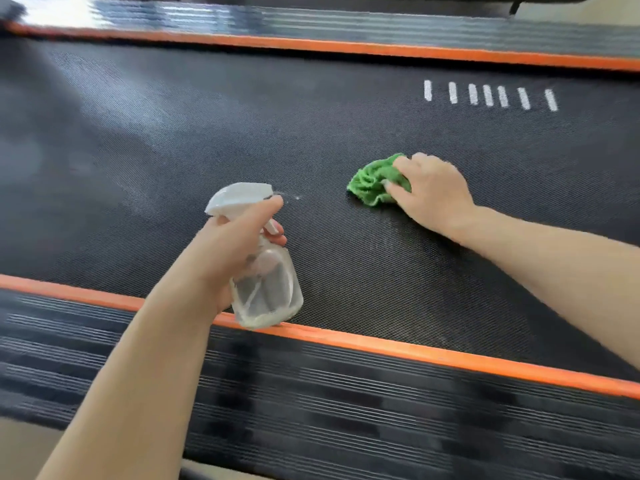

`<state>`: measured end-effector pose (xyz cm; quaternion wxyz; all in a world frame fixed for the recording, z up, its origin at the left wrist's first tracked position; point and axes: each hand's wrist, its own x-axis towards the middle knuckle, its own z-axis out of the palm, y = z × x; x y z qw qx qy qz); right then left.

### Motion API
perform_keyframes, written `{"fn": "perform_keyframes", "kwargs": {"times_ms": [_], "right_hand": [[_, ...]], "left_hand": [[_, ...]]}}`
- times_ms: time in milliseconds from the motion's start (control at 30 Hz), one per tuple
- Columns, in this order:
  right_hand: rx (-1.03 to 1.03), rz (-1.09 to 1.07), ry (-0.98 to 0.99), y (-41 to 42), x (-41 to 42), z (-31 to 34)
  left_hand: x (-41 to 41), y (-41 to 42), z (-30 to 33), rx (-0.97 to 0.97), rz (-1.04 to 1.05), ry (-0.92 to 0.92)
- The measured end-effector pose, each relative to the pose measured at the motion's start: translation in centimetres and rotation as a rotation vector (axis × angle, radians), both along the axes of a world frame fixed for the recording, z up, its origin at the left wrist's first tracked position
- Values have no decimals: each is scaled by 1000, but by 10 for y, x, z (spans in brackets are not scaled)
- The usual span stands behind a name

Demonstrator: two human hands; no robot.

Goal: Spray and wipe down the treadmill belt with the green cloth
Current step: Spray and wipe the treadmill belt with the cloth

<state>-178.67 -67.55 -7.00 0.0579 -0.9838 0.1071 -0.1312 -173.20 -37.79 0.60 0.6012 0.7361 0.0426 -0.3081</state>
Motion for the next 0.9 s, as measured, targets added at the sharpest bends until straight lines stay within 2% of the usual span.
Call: {"fn": "perform_keyframes", "kwargs": {"times_ms": [67, 200, 400, 567, 700, 833, 900], "right_hand": [[-7, -132, -18, 13, 1, -6], [53, -43, -12, 46, -51, -12], [28, -166, -65, 48, -93, -13], [18, -282, -48, 58, -92, -10], [32, -329, -14, 63, -88, -8], [1, -333, -43, 66, -89, -10], [-5, -338, -58, 66, -89, -11]], "left_hand": [[-1, -3, 0, 4, -23, 21], [-4, 0, 3, 39, -51, 53], [5, 23, -2, -17, 129, 38], [14, 52, 0, -37, 163, 4], [7, 65, 6, 31, 6, -26], [-3, 62, 11, 283, -170, -140], [-8, 58, 16, 316, -192, -172]]}}
